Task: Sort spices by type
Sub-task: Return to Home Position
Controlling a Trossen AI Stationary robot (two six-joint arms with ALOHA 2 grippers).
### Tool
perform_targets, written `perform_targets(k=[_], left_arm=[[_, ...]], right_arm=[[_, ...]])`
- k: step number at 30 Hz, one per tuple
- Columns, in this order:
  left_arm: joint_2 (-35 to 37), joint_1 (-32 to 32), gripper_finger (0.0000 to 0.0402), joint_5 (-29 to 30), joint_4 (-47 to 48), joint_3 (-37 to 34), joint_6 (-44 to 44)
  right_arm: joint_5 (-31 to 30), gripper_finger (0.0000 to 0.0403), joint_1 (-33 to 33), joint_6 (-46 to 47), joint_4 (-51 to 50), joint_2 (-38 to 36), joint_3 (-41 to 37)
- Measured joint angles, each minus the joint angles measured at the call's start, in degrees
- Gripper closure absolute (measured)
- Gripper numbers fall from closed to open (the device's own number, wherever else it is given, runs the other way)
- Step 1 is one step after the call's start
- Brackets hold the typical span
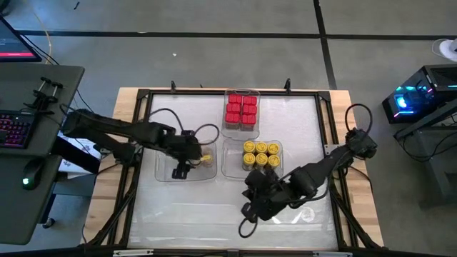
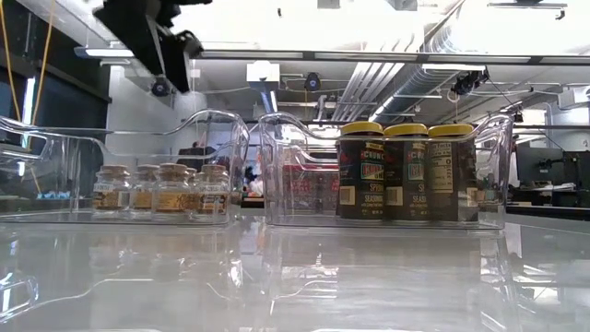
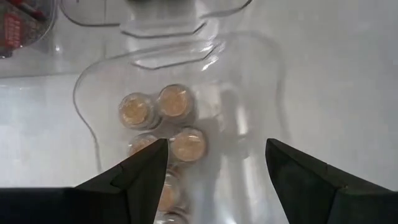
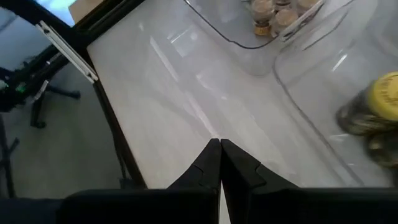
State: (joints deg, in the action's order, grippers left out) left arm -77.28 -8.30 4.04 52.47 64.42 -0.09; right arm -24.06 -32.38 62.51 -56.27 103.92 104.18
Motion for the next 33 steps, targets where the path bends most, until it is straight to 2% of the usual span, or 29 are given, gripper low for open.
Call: perform_targets(k=[4, 8, 11, 16, 18, 21, 26, 33], left_arm=[[5.54, -0.27, 0.0147, -3.63, 0.16, 0.07, 3.02], [12.37, -1.87, 0.0147, -1.86, -1.18, 0.07, 9.26], [18.07, -4.21, 0.0147, 3.46, -3.51, 0.07, 13.71], [27.81, -10.04, 0.0147, 18.10, -8.69, -1.26, 17.92], [32.45, -12.26, 0.0147, 22.85, -13.38, -4.68, 18.55], [39.19, -14.49, 0.0147, 26.05, -21.28, -11.78, 17.73], [49.50, -14.27, 0.0147, 27.20, -28.65, -23.77, 16.04], [65.73, -13.04, 0.0147, 29.44, -32.20, -35.23, 16.31]], right_arm=[[-2.79, 0.0403, -1.80, -0.93, -3.81, -2.08, 0.00], [-7.37, 0.0403, -4.57, 0.98, -9.37, -4.29, 0.00], [-10.79, 0.0403, -6.88, 4.49, -14.64, -5.98, 0.00], [-14.02, 0.0403, -9.76, 9.19, -18.49, -9.01, 0.00], [-15.25, 0.0403, -10.33, 9.61, -18.26, -10.09, 0.00], [-16.00, 0.0403, -10.32, 9.56, -17.20, -11.47, 0.00], [-19.67, 0.0403, -8.73, 9.57, -17.10, -12.80, 0.00], [-19.85, 0.0403, -5.68, 9.56, -17.17, -12.92, 0.00]])
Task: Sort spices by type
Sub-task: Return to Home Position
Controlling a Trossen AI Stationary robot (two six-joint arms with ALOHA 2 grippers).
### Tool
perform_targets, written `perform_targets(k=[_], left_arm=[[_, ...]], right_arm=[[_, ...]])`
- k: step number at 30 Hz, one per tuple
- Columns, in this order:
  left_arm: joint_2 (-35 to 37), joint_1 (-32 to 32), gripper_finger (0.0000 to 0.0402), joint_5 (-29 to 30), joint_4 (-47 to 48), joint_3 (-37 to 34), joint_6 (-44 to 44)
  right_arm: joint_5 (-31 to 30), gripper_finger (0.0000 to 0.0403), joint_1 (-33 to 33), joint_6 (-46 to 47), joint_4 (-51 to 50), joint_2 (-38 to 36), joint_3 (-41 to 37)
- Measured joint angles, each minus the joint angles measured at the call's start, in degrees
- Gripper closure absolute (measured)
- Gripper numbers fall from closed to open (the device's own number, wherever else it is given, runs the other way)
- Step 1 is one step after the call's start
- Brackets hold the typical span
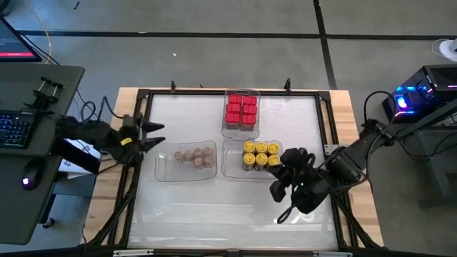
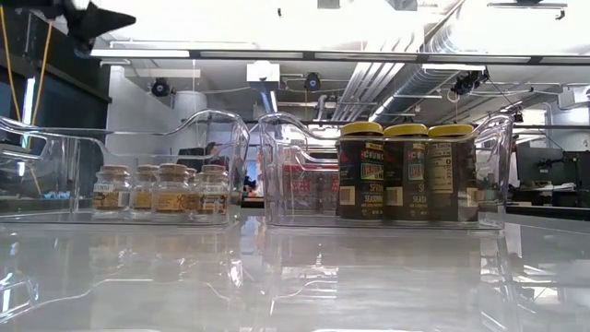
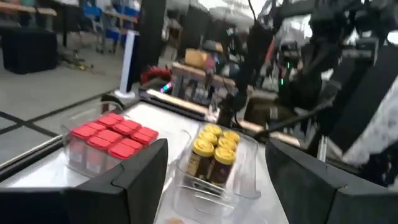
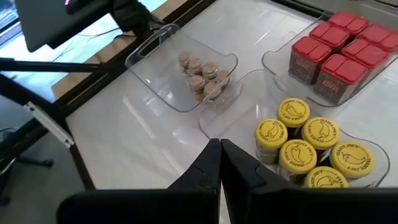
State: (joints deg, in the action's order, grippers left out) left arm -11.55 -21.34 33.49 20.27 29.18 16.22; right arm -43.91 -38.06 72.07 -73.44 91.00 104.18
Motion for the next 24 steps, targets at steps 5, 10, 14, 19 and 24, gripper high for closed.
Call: perform_targets(k=[5, 10, 14, 19, 24], left_arm=[[11.31, -0.01, 0.0147, 3.33, -1.42, -6.65, -1.53], [10.65, 0.02, 0.0147, 4.35, -4.56, -8.56, -6.71], [11.18, 0.33, 0.0147, 1.44, -11.95, -11.68, -9.16], [10.90, 2.91, 0.0147, -9.53, -29.70, -19.02, -7.71], [11.28, 7.11, 0.0147, -12.25, -33.10, -23.93, -3.20]], right_arm=[[0.05, 0.0403, 2.01, 0.10, -0.08, 0.00, 0.00], [0.89, 0.0403, 4.42, 2.42, -0.06, 0.01, 0.00], [3.04, 0.0403, 5.43, 2.72, 0.42, -0.56, 0.00], [3.64, 0.0403, 5.54, 2.75, -1.39, -1.60, 0.00], [2.96, 0.0403, 5.84, 2.90, -4.55, -3.91, 0.00]])
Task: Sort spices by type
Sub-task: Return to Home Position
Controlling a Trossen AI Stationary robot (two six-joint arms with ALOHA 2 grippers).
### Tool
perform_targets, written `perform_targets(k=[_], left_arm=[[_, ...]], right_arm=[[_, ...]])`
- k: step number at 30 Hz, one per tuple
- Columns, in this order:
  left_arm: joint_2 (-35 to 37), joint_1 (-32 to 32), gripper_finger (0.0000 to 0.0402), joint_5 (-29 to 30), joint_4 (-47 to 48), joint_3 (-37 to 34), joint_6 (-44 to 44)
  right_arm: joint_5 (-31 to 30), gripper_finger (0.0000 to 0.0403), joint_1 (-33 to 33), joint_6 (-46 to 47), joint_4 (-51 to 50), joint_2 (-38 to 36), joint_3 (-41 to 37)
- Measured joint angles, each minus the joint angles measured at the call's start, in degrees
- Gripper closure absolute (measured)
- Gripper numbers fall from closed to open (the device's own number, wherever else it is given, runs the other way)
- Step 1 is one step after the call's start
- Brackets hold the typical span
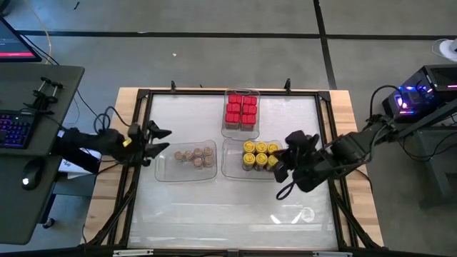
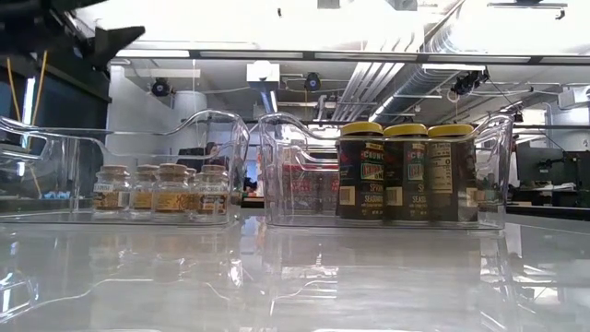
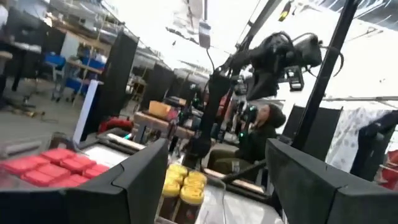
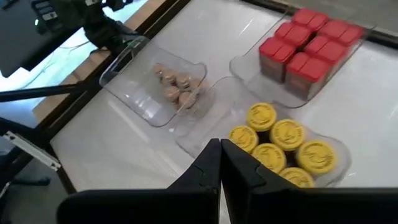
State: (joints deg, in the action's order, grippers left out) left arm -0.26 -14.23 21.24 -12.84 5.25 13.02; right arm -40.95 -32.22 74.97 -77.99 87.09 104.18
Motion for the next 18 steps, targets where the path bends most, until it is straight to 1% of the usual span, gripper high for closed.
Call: perform_targets(k=[6, 9, 12, 14, 16, 18], left_arm=[[0.01, 4.82, 0.0147, -4.17, -0.60, -3.77, 6.31], [-0.02, 6.61, 0.0147, -4.28, 2.51, -4.63, 10.21], [-0.05, 7.77, 0.0147, -3.92, 4.03, -4.63, 11.53], [-0.03, 8.40, 0.0147, -1.87, 3.43, -4.58, 11.51], [-0.05, 8.73, 0.0147, 2.75, 4.91, -4.61, 9.82], [-0.07, 8.78, 0.0147, 5.80, 5.39, -4.61, 9.11]], right_arm=[[-0.96, 0.0403, -1.06, -0.87, -6.18, -4.31, 0.00], [-1.24, 0.0403, -1.72, -2.35, -9.33, -6.84, 0.00], [-1.65, 0.0403, -1.69, -9.07, -9.58, -9.67, 0.00], [-1.87, 0.0403, -1.66, -15.36, -9.38, -11.62, 0.00], [-1.11, 0.0403, -1.68, -20.18, -9.08, -13.82, 0.00], [-0.45, 0.0403, -1.72, -24.24, -8.70, -16.21, 0.00]])
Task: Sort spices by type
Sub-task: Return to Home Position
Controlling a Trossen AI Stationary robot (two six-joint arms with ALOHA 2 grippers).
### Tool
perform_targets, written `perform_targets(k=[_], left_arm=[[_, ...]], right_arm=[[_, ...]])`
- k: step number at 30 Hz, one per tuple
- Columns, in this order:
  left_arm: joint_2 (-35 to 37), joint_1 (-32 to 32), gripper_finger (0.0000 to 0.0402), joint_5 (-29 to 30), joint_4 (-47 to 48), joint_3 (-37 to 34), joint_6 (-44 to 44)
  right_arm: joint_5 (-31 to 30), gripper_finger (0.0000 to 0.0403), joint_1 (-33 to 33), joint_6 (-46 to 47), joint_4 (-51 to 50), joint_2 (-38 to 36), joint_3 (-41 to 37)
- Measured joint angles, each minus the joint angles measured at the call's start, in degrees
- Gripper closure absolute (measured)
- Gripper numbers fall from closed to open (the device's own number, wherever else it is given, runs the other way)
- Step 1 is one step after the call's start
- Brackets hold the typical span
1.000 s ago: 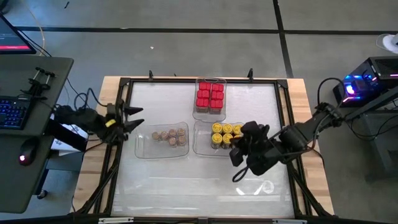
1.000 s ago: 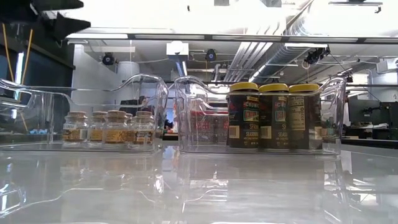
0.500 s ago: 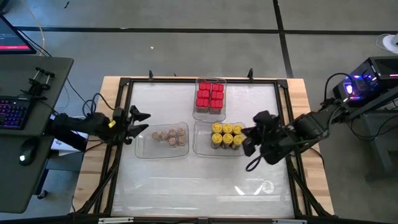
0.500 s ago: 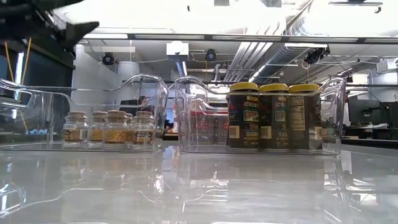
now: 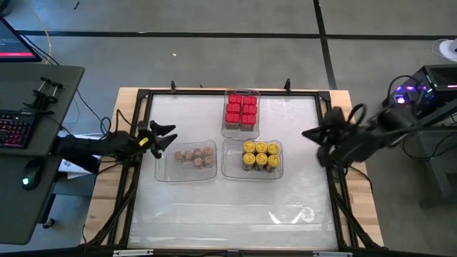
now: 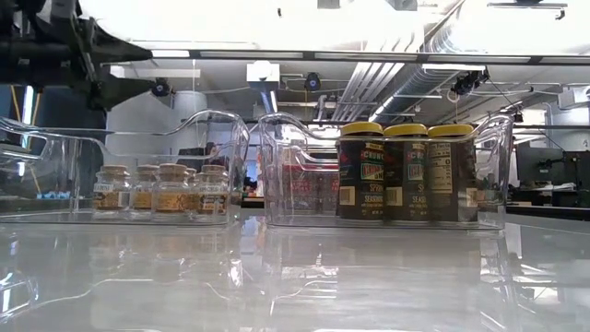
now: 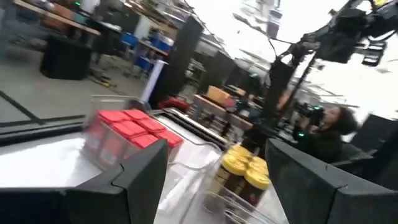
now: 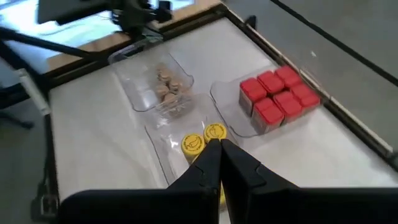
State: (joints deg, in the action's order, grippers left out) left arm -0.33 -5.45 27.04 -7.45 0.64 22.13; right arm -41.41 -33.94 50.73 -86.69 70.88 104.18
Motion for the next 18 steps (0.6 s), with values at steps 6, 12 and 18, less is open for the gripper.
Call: perform_targets(k=[6, 12, 18], left_arm=[[-0.01, -0.02, 0.0147, 1.58, 0.56, 0.00, -0.15], [-0.01, -0.02, 0.0147, 1.58, 0.60, 0.00, -0.13], [-0.01, -0.02, 0.0147, 1.58, 0.58, 0.00, -0.24]], right_arm=[[0.98, 0.0403, -3.69, -5.60, 4.29, -7.87, -4.30], [-4.72, 0.0403, -7.31, -10.50, 31.89, -18.90, -31.52], [6.37, 0.0403, -0.29, -23.88, 83.96, -25.76, -62.60]])
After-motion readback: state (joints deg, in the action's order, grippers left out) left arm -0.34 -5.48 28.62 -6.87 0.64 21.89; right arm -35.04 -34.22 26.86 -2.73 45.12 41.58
